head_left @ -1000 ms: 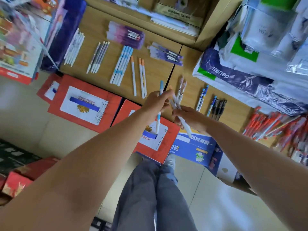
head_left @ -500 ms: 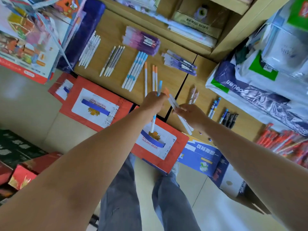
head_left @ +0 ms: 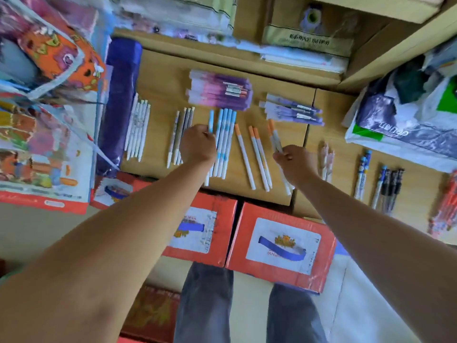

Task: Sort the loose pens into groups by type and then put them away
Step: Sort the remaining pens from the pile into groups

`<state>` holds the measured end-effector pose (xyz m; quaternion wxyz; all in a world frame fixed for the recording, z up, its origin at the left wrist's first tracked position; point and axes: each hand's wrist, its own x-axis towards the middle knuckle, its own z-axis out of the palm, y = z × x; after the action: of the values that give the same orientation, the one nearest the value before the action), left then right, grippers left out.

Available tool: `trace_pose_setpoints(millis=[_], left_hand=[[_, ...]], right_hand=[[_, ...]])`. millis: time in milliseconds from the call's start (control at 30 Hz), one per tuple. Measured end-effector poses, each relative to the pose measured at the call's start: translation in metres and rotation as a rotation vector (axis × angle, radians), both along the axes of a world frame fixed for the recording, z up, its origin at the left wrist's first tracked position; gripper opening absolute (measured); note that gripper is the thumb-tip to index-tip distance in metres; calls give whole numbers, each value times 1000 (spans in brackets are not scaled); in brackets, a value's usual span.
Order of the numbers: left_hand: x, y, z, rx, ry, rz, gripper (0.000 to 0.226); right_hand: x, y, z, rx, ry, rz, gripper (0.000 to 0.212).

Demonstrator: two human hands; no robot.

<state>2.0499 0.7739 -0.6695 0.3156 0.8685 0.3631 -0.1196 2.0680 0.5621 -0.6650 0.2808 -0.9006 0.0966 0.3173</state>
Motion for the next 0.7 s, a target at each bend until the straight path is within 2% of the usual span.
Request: trace_pose_setpoints(millis=[133,200,367,467,567,633,700], left_hand=[[10,15,-16,-21,-12,-87,16],[12,17,-22,-26,-26,-105,25],[12,16,-33,-48,-77,-189,22],[5,12,-33,-50,-79,-257,41],[-1,5,-31,-3,-84,-330,63],[-3,1,-31,38,-68,-366,72],[-3,-2,-30,67,-32,-392,75]], right_hand=[[0,13,-17,-113,-62,-21,15],[-2,16,-23,-139,-75,-40,19],[-11,24,-29,-150,-129,-51,34],[-16,32,-29,-205,-123,-58,62],[-20,47,-26,-305,-189,38,82],[-22,57,-28,-331,-208,90,88],[-23,61,-31,-348,-205,127,84]])
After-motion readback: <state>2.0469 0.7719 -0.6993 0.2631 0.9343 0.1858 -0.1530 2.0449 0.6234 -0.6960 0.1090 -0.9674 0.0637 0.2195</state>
